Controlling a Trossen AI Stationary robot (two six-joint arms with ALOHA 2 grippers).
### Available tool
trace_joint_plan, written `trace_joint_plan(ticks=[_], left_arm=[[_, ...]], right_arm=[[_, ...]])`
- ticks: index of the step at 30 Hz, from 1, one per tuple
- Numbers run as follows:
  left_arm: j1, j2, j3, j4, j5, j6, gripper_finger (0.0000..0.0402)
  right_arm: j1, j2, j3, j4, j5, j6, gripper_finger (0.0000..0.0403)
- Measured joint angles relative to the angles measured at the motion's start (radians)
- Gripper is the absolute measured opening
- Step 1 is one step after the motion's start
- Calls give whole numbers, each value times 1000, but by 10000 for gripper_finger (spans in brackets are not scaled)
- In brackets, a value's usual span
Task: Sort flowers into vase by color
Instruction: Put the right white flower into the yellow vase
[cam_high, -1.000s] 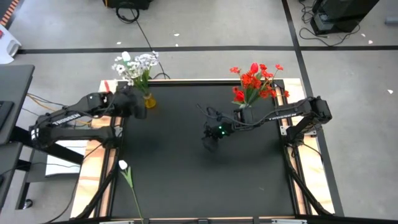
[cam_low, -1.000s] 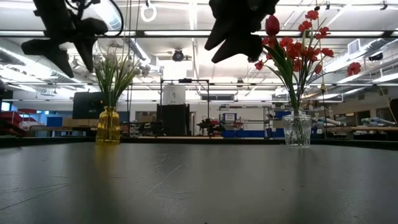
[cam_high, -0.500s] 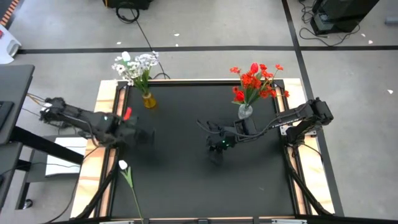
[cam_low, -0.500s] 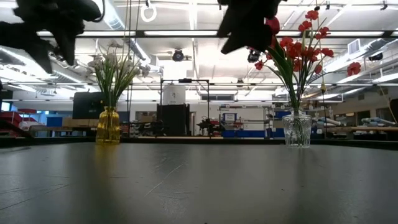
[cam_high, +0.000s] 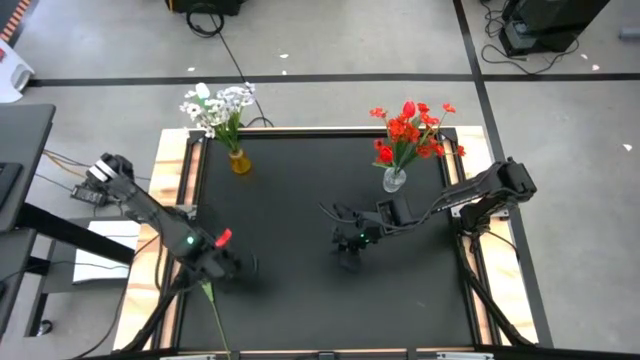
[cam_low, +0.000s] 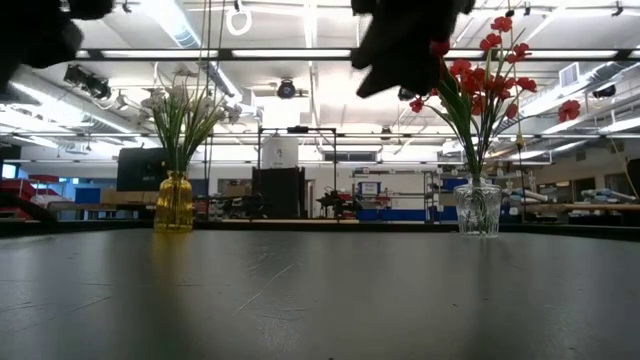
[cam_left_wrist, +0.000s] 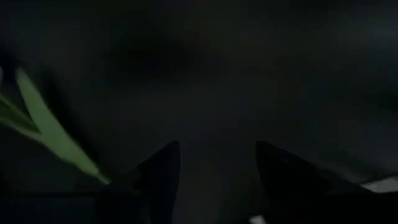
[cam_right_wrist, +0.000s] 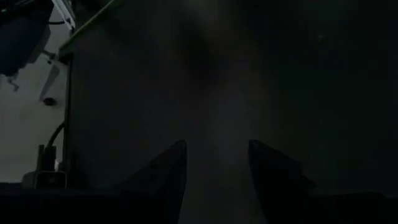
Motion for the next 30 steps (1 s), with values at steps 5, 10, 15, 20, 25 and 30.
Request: trace_joint_plan(ticks=[5,10,15,20,25,30], left_arm=[[-63,86,0,28,123,1,215],[-140,142,0,-13,284,-16,215],[-171,197,0,-7,293,-22,215],[-170,279,0,-8,265,-18,215],[-170,340,0,50,279,-19,215],[-170,356,0,88,343,-48,215]], right_arm=[[0,0,-101,77,-45,64,181],[19,0,-197,168,-97,107,181],[27,0,-265,279,-126,148,181],[23,0,-279,378,-167,189,181],[21,0,-279,507,-228,247,181],[21,0,-279,598,-232,265,181]])
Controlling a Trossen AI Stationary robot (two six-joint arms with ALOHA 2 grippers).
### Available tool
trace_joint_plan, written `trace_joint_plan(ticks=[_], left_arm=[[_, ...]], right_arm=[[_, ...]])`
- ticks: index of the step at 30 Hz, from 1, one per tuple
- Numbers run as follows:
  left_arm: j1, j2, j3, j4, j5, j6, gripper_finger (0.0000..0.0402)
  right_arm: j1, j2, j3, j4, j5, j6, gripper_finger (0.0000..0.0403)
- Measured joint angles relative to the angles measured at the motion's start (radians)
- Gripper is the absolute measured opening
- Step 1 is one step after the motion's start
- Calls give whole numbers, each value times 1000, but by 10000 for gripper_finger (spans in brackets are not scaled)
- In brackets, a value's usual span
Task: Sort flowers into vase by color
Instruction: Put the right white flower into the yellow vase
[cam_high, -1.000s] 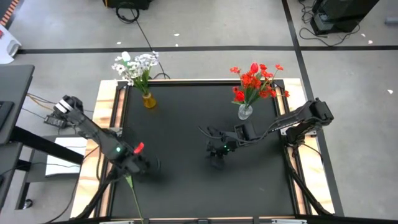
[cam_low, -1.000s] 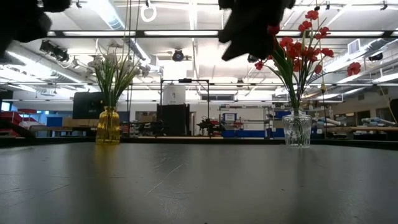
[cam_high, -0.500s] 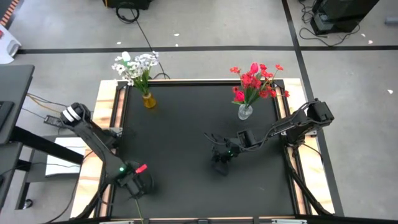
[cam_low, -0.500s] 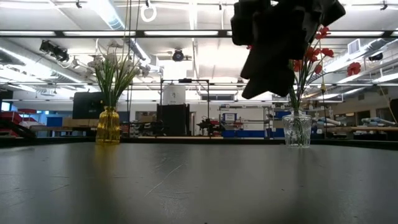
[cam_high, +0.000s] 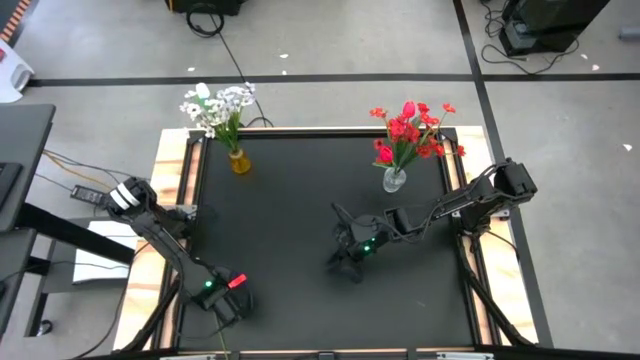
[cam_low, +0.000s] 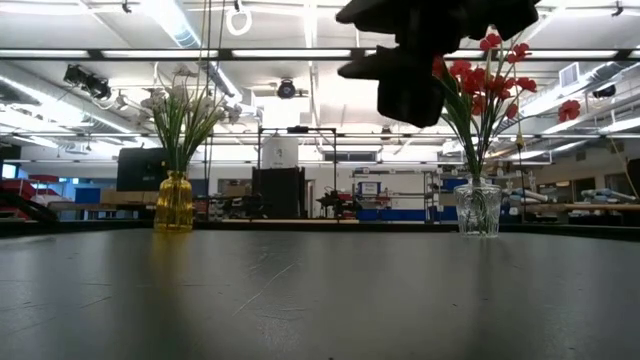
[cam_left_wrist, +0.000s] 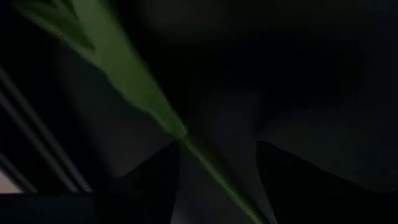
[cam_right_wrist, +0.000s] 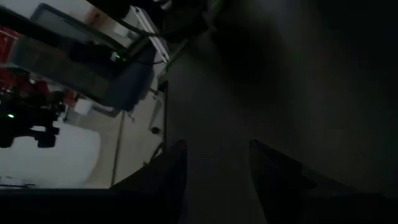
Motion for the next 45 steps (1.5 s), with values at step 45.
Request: trace_joint_plan(ticks=[45], left_arm=[[59,-24,-16,144,48,-1,180]], right_arm=[[-28,0,1,15,-69,15,160]])
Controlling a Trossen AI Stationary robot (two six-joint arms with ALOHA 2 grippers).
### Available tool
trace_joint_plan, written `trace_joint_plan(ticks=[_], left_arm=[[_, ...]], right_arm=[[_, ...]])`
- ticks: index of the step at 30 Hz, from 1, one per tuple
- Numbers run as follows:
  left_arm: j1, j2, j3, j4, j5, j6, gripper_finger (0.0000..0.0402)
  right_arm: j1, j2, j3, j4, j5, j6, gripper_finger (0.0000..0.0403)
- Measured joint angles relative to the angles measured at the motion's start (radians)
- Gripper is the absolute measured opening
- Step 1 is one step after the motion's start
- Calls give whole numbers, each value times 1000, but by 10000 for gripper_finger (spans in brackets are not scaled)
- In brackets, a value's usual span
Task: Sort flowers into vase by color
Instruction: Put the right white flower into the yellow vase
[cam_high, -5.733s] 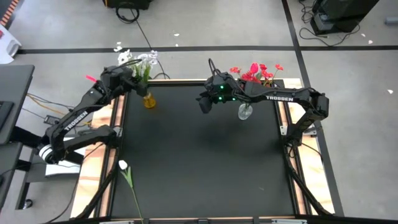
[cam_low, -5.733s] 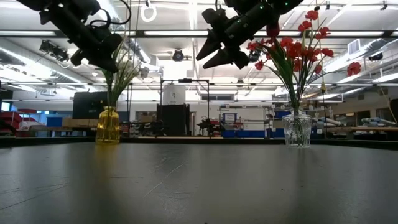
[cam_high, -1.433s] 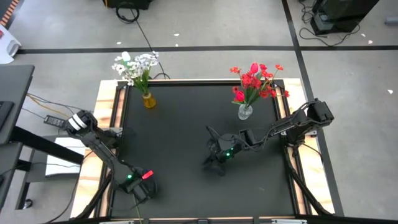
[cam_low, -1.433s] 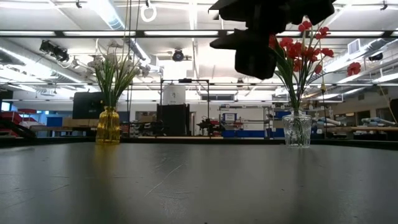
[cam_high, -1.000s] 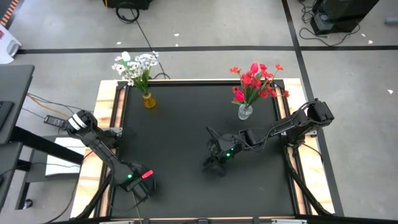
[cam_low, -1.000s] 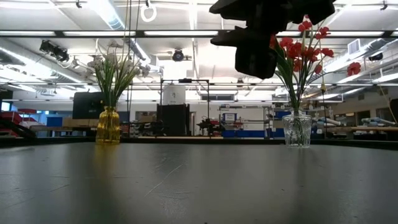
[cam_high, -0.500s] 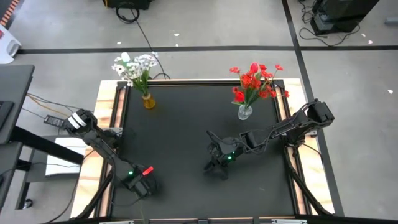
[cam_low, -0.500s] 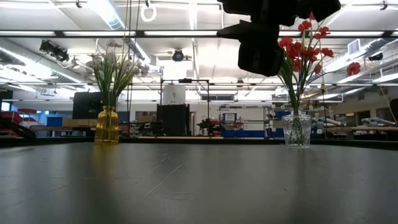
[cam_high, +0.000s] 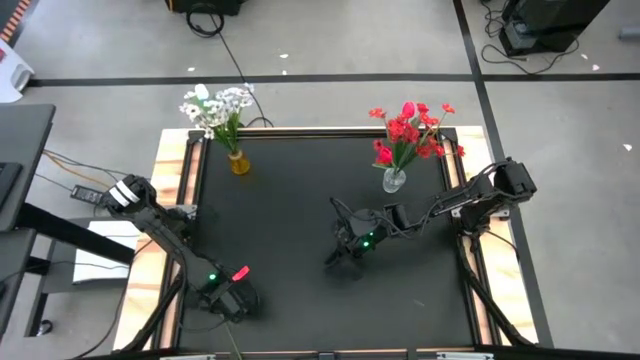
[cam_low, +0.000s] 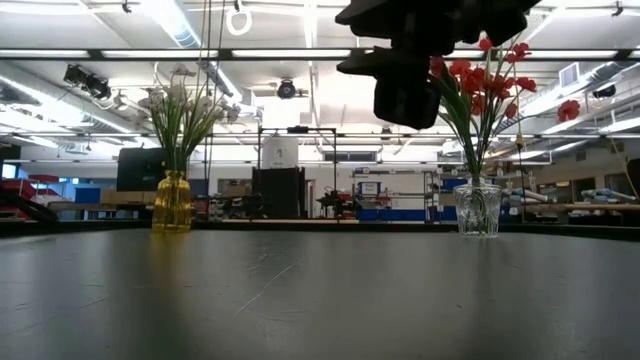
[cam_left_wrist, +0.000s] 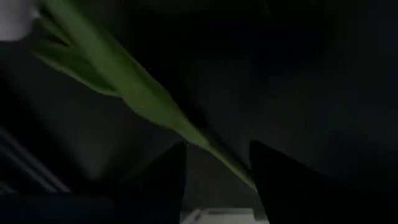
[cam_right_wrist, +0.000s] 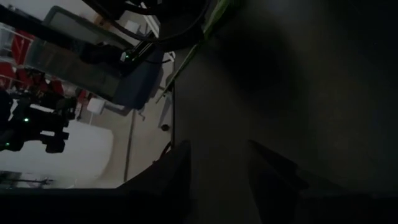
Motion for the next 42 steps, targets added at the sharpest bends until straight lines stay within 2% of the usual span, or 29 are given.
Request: trace_joint_plan(ticks=[8,14,21,30,34,37,42], left_arm=[[23,0,36,-98,-10,-2,180],[9,0,35,-111,71,-20,180],[-9,46,33,-111,2,-19,180],[-38,111,34,-64,24,-16,180],[-39,111,35,-80,-5,8,178],[-38,111,36,-82,-34,26,162],[-24,112,35,-82,-50,28,107]], right_arm=[[-20,0,0,0,-14,-6,160],[-29,0,0,0,-14,-22,160],[-36,0,0,-1,-21,-29,160],[-39,0,0,0,-85,2,160],[-40,0,0,2,-85,8,160],[-40,0,0,4,-83,8,160],[-51,0,0,4,-83,8,160]])
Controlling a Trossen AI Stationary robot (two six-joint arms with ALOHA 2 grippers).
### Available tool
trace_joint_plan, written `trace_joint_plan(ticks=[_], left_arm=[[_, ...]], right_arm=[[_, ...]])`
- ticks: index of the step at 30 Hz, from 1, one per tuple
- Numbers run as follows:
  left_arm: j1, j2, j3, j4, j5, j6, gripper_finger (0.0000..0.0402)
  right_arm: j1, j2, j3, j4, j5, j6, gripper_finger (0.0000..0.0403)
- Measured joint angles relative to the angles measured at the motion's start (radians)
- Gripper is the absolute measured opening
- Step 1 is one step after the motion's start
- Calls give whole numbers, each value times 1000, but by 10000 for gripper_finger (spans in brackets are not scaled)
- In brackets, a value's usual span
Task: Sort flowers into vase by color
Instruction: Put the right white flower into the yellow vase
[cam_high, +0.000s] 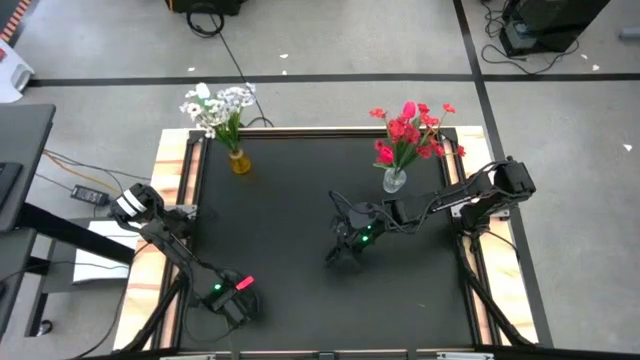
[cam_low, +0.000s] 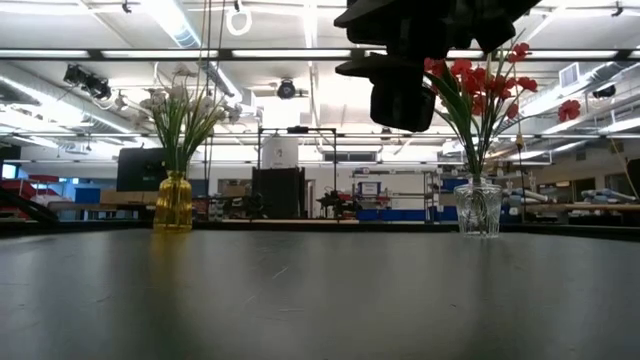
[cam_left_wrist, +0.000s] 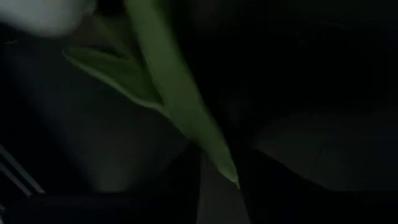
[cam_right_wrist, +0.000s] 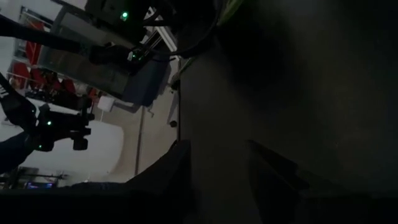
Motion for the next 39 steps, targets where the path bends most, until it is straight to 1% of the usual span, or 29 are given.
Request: trace_joint_plan(ticks=[5,10,15,18,22,24,27,29,32,34,36,39], left_arm=[[3,0,-1,-1,-34,6,60],[7,-7,15,-6,-48,5,32],[10,-8,72,-9,-92,1,27],[22,-9,121,-27,-136,11,26],[62,-10,195,-98,-256,50,26],[89,-10,237,-137,-348,103,25],[144,-11,310,-194,-463,242,25],[193,-11,360,-229,-502,350,25],[277,-11,436,-327,-515,503,25],[326,-19,486,-416,-567,610,25],[366,-55,518,-544,-653,686,25],[416,-167,515,-685,-783,717,25]], right_arm=[[-13,0,0,0,2,0,160],[-25,0,0,0,-14,-10,160],[-35,0,0,1,-21,-42,160],[-37,0,0,3,-40,-43,160],[-34,0,0,12,-73,-50,160],[-29,0,0,15,-89,-67,160],[-22,0,0,38,-116,-88,155],[-15,0,0,60,-129,-95,150],[-10,0,0,97,-132,-92,142],[-10,0,0,109,-132,-92,137],[-11,0,0,112,-131,-91,132],[-21,0,0,112,-131,-87,126]])
